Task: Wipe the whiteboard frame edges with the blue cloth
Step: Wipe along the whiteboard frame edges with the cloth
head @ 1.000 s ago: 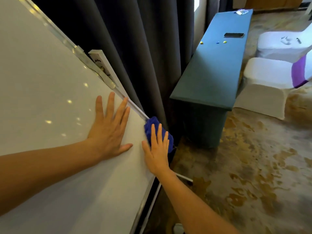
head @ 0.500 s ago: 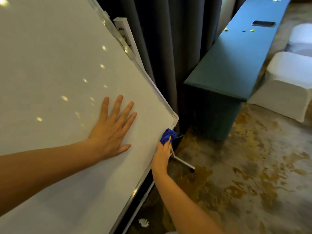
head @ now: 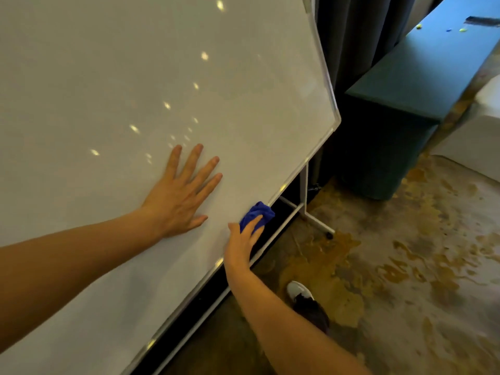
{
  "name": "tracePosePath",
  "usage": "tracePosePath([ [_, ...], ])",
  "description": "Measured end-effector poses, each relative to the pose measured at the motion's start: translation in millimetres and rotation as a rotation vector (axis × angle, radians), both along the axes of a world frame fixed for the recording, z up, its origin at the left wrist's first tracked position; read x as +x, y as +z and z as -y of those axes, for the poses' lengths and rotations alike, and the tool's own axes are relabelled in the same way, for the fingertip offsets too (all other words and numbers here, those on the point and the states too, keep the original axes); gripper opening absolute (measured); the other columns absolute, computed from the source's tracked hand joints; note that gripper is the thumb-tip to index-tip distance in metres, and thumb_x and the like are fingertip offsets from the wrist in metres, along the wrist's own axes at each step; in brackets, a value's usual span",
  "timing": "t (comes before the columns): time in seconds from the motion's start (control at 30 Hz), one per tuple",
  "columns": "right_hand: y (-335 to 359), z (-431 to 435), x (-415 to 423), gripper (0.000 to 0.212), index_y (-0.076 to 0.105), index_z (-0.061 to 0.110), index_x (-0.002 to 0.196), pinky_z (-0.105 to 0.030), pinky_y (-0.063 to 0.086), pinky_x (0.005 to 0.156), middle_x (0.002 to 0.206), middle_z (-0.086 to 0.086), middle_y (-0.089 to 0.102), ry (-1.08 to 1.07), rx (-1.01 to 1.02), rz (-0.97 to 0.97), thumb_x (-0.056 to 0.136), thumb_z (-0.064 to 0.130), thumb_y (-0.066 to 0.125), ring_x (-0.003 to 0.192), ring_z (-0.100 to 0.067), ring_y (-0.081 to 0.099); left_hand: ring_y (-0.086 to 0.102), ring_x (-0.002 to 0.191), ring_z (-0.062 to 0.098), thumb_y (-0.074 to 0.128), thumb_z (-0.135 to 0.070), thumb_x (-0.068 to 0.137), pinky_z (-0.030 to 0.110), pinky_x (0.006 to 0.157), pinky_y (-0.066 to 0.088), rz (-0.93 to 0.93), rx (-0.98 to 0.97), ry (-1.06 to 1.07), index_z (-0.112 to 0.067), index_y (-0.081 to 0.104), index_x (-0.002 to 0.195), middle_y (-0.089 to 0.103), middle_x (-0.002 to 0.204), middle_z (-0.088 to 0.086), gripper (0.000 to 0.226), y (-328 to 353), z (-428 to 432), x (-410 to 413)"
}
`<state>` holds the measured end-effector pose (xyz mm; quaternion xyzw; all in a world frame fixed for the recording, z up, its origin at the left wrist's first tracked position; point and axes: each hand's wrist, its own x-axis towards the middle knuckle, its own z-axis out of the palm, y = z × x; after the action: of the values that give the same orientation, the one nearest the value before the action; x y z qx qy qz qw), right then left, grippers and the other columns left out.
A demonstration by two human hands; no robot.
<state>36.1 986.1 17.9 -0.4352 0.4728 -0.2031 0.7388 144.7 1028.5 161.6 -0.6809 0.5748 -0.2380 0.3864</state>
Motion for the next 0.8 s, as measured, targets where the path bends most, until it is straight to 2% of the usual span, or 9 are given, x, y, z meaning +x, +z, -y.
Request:
tracePosePath([
  [0.07,0.9,-25.5,-4.5,0.08,-0.009,0.041,0.151,-0.045,0.026,0.114,0.162,0.003,-0.02,0.037,0.004,0.004,0.096,0.043,0.049,0.148,-0.028,0.014,-0.026,0.139,0.056,0.017,-0.073,0.086,0.074,0.109,-0.01,0.002,-0.012,0.002,-0.015,-0.016,0.152,-0.024,0.159,0.021,0.093,-2.8,-32.5,-5.8],
  [0.17,8.1,-8.8,-9.4,0.073,0.001,0.039,0.153,-0.046,0.025,0.115,0.164,0.004,-0.01,-0.097,0.106,0.112,0.097,0.049,0.046,0.148,-0.027,0.016,-0.025,0.138,0.057,0.018,-0.072,0.086,0.076,0.108,-0.011,0.011,-0.006,-0.015,-0.017,-0.014,0.152,-0.021,0.16,0.021,0.091,-1.2,-66.8,-6.5],
  [0.27,19.9,13.5,-7.8,0.072,0.007,0.039,0.153,-0.051,0.022,0.118,0.164,0.006,-0.007,-0.186,0.172,0.12,0.094,0.061,0.042,0.148,-0.023,0.014,-0.024,0.137,0.061,0.016,-0.073,0.086,0.077,0.108,-0.01,0.006,0.022,-0.071,-0.021,-0.011,0.153,-0.017,0.161,0.021,0.089,-0.2,-83.9,-2.2],
  [0.33,25.1,4.2,-4.4,0.068,0.01,0.035,0.154,-0.053,0.013,0.119,0.165,0.002,-0.005,-0.131,0.091,0.037,0.095,0.064,0.027,0.15,-0.023,0.006,-0.024,0.136,0.062,0.016,-0.074,0.085,0.078,0.107,-0.009,0.021,0.05,-0.111,-0.022,-0.011,0.153,-0.016,0.161,0.02,0.089,-0.8,-87.8,0.5],
  [0.4,21.5,-33.8,-1.2,0.072,0.008,0.027,0.155,-0.053,0.001,0.12,0.165,-0.003,-0.01,0.056,-0.088,-0.089,0.093,0.065,0.01,0.15,-0.024,-0.007,-0.024,0.135,0.063,0.015,-0.075,0.084,0.079,0.106,-0.009,0.022,0.078,-0.119,-0.022,-0.012,0.153,-0.017,0.161,0.02,0.091,-0.1,-88.4,1.6],
  [0.5,12.7,-113.2,-0.1,0.057,0.008,0.027,0.156,-0.045,0.007,0.118,0.164,-0.001,-0.015,0.124,-0.058,-0.228,0.104,0.048,0.018,0.149,-0.023,-0.009,-0.026,0.135,0.063,0.012,-0.078,0.082,0.078,0.106,-0.01,0.02,0.115,-0.16,-0.021,-0.014,0.152,-0.019,0.16,0.021,0.094,-6.3,-95.5,4.2],
  [0.57,7.0,-134.1,-1.1,0.054,0.009,0.026,0.156,-0.039,0.008,0.116,0.164,0.001,-0.014,0.111,-0.041,-0.213,0.105,0.042,0.022,0.149,-0.023,-0.005,-0.028,0.134,0.063,0.01,-0.08,0.08,0.077,0.106,-0.011,0.012,0.138,-0.148,-0.021,-0.016,0.152,-0.021,0.159,0.022,0.096,-7.4,-103.4,0.8],
  [0.7,9.3,-97.0,-7.9,0.065,0.005,0.012,0.156,-0.035,-0.014,0.115,0.164,-0.011,-0.012,0.127,-0.273,-0.226,0.101,0.048,0.006,0.149,-0.025,-0.014,-0.03,0.133,0.063,0.013,-0.082,0.08,0.076,0.107,-0.013,0.018,0.112,-0.126,-0.021,-0.019,0.151,-0.023,0.158,0.022,0.099,-8.7,-124.3,-3.9],
  [0.8,13.2,-87.5,-5.2,0.067,0.001,0.015,0.156,-0.039,-0.018,0.114,0.163,-0.01,-0.015,0.12,-0.314,-0.265,0.099,0.052,0.004,0.148,-0.026,-0.019,-0.031,0.132,0.063,0.013,-0.081,0.08,0.077,0.106,-0.013,0.004,0.089,-0.123,-0.021,-0.019,0.151,-0.025,0.158,0.022,0.098,-10.6,-147.3,-7.0],
])
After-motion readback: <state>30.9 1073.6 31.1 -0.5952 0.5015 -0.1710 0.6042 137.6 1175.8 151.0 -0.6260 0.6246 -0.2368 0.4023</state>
